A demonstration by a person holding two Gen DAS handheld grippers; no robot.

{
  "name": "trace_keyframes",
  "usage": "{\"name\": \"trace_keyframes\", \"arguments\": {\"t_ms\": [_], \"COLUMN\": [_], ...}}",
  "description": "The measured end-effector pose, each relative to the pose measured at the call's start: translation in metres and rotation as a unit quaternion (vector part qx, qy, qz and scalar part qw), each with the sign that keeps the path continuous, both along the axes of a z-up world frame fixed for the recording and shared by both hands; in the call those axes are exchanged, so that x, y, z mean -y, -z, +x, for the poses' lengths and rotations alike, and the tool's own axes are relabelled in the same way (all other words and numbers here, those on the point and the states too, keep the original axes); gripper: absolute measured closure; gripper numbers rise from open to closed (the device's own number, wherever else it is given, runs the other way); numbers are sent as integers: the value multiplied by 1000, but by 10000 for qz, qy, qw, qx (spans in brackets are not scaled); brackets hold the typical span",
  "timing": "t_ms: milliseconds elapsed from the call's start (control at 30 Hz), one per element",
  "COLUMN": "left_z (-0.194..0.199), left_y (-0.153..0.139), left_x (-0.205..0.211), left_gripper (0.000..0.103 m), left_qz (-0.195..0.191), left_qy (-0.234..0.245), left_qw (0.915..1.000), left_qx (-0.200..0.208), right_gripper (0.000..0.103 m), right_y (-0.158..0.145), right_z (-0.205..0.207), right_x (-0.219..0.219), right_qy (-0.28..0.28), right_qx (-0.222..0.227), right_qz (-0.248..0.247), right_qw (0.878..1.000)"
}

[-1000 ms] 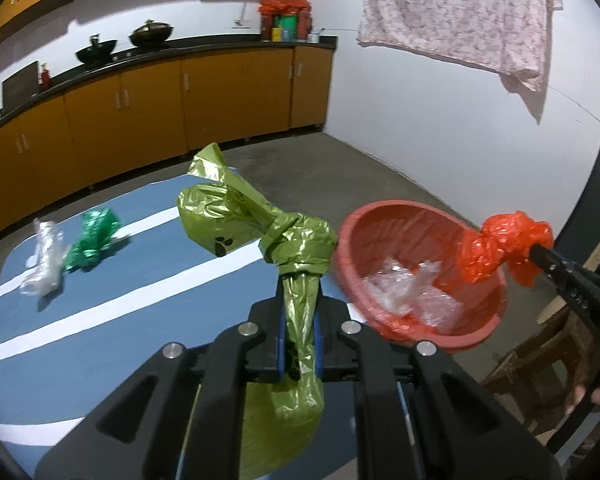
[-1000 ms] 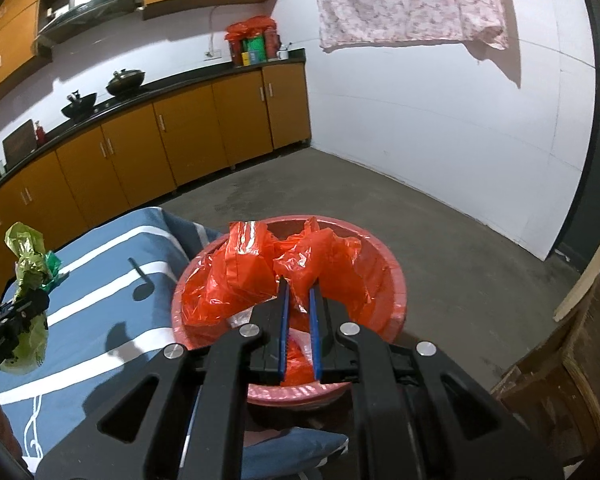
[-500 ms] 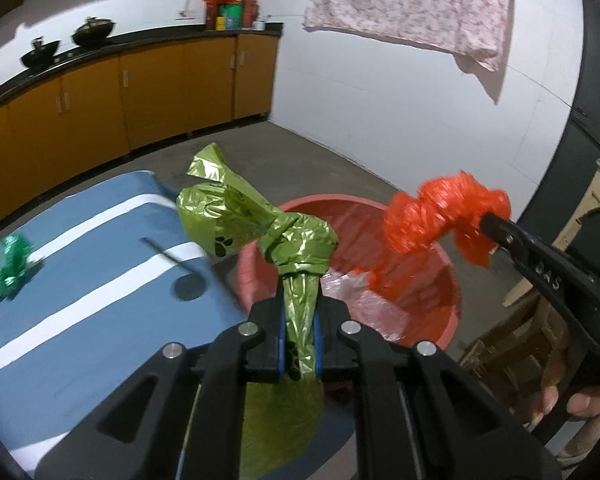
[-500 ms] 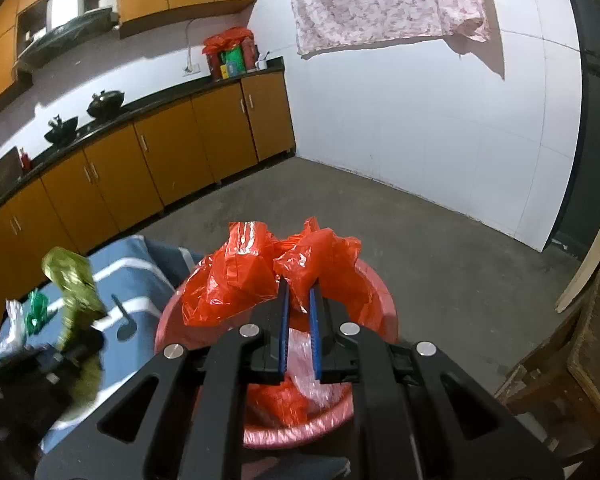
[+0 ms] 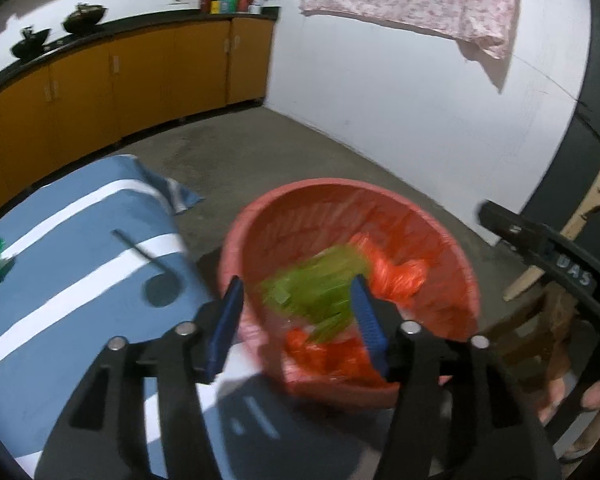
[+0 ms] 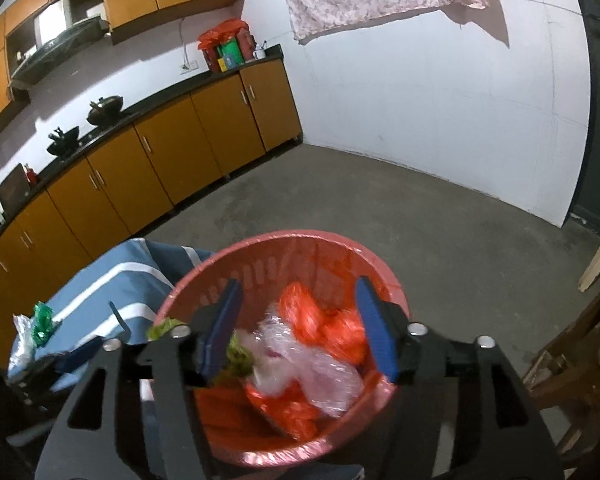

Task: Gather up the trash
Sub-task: 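Carry both bags over the basket and open both grippers to drop them, then grasp the clear bag with the left gripper while the right gripper grasps the green foil bag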

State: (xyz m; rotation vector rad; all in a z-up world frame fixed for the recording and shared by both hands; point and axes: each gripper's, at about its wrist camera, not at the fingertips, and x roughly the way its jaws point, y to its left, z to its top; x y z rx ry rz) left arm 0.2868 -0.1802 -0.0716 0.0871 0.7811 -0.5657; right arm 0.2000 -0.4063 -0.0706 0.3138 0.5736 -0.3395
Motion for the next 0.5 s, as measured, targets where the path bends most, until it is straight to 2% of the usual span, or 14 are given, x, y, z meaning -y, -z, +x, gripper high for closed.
{"name": "trace_keyframes", "arguments": {"t_ms": [67, 167, 333, 500], "left_z": [-1, -2, -1, 0], "left_y": [2, 6, 12, 18], "left_x": [-17, -44, -86, -147], "left_gripper": [28, 19, 15, 14], "left_qz": [152, 381, 655, 899], "left_qy": [-246, -580, -1058, -1646], "left_qw": [9994, 9970, 9917, 9818], "left_qx": [174, 341, 318, 303], "right_gripper": [30, 25, 23, 23], "right_y": [0, -1, -5, -10], "right_z": [-3, -4, 1, 10], "right_x": [-3, -8, -25, -60], "right_qy": [32, 7, -200, -602], "right_qx": [-18, -35, -30, -51], "right_qz": [-140, -202, -204, -363], "right_qw": [9999, 9998, 9996, 9975]}}
